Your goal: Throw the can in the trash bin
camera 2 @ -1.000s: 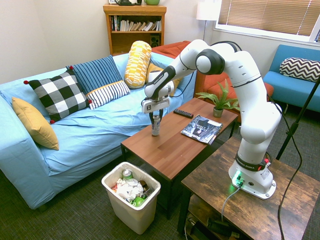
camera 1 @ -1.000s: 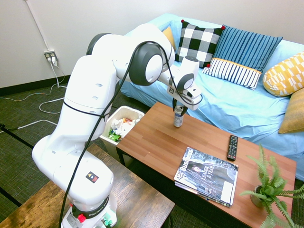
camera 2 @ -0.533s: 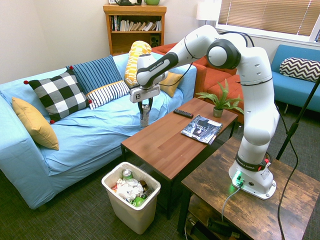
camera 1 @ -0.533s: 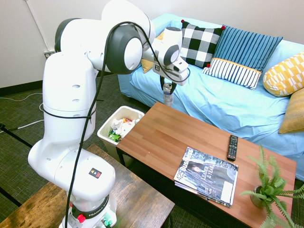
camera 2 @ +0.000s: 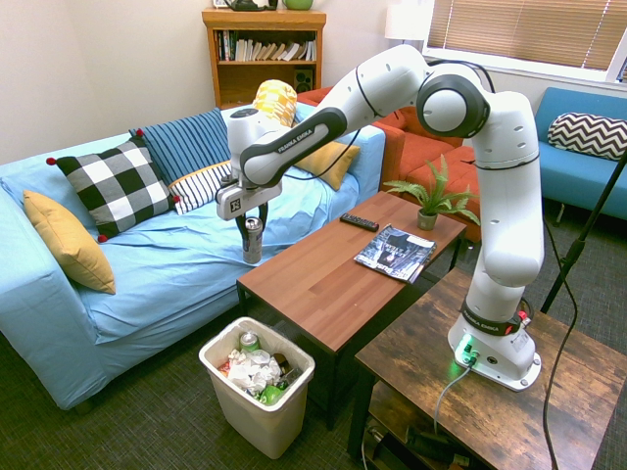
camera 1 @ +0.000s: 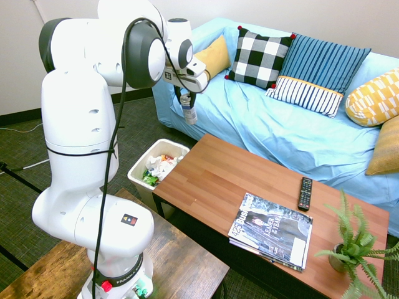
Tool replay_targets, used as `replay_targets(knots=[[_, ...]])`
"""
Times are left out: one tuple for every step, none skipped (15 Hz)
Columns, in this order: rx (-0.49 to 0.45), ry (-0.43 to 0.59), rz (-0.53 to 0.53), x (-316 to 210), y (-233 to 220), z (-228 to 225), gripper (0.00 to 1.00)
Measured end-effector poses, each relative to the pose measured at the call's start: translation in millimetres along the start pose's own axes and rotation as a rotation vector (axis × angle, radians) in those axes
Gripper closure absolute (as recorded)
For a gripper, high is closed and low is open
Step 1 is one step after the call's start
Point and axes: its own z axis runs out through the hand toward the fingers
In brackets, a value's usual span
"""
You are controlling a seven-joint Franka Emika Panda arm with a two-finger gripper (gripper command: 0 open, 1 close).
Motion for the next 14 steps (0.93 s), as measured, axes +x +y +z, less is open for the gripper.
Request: replay_targets(knots=[[-0.009, 0.002, -0.012, -13, -5, 5, 1.00], [-0.020, 0.003, -0.022, -25, -10, 13, 1.00], [-0.033, 0.003, -0.030, -33, -13, 21, 1.00], [-0.042, 0.007, -0.036, -40, -16, 27, 1.00], [-0.048, 0.011, -0.042, -44, -19, 32, 1.00], [-0.049, 0.012, -0.047, -47, -23, 34, 1.00], [-0.049, 0.012, -0.051, -50, -25, 36, 1.00], [-0.051, 0.015, -0.057, -54, -28, 38, 1.00], [-0.055, 0.016, -0.064, -59, -30, 41, 1.00], [-0.059, 0.015, -0.069, -66, -33, 45, 1.00], [-0.065, 0.015, -0.074, -73, -35, 49, 1.00], [-0.070, 0.016, -0.081, -78, -37, 53, 0.00], [-0.076, 0.018, -0.082, -82, -38, 57, 0.00], [-0.082, 0.019, -0.082, -85, -39, 60, 0.00]])
